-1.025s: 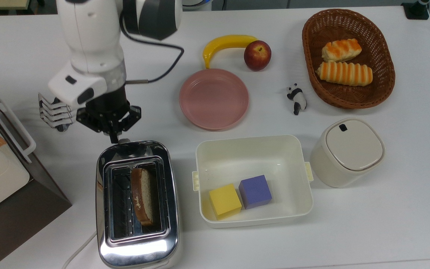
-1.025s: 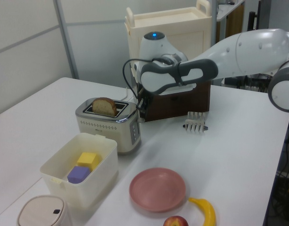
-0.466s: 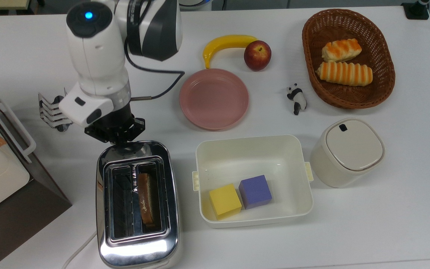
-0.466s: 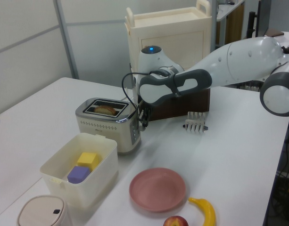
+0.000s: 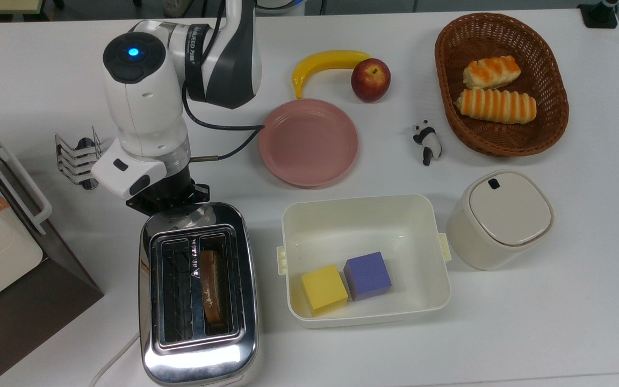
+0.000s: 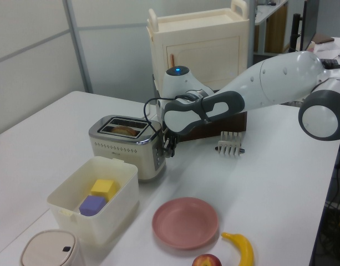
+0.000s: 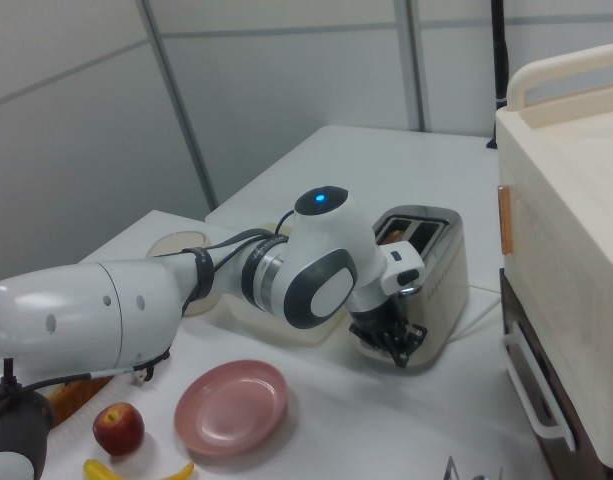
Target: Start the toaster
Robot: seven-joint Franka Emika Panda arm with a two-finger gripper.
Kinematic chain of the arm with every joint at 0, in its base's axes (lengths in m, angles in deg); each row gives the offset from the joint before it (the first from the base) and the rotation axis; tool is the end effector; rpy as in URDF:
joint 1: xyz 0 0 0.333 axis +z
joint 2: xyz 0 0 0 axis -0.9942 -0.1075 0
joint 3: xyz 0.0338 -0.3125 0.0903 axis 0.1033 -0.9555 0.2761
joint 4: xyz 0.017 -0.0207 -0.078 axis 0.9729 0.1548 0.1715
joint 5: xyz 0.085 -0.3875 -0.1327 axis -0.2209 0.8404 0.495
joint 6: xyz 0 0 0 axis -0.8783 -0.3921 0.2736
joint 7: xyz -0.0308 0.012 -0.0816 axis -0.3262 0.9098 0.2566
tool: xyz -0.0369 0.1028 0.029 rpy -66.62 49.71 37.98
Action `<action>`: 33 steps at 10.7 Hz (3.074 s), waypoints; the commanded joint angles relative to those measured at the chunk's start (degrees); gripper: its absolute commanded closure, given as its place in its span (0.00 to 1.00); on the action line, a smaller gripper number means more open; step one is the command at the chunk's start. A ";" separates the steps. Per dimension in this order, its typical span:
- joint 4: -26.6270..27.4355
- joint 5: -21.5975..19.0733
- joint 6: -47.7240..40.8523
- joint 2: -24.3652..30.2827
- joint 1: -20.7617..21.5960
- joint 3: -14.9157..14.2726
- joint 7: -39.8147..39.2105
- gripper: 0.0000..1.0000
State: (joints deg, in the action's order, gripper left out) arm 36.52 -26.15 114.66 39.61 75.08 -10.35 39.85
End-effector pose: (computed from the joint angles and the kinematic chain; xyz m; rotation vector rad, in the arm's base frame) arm 0.7565 -0.1192 0.3509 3.0213 0.2030 0.3174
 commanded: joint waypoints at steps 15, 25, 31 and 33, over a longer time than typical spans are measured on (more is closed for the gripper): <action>-2.53 -0.77 -12.17 7.89 -0.30 -0.10 -0.28 1.00; -2.45 -0.33 -33.38 20.12 6.98 0.69 10.07 1.00; -0.42 -0.25 -36.90 23.99 9.36 0.25 13.61 0.00; -0.34 -0.25 -37.42 24.08 9.45 0.16 13.61 0.00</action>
State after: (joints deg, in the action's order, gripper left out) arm 33.82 -26.25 78.18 61.55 83.98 -9.54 52.48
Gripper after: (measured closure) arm 0.529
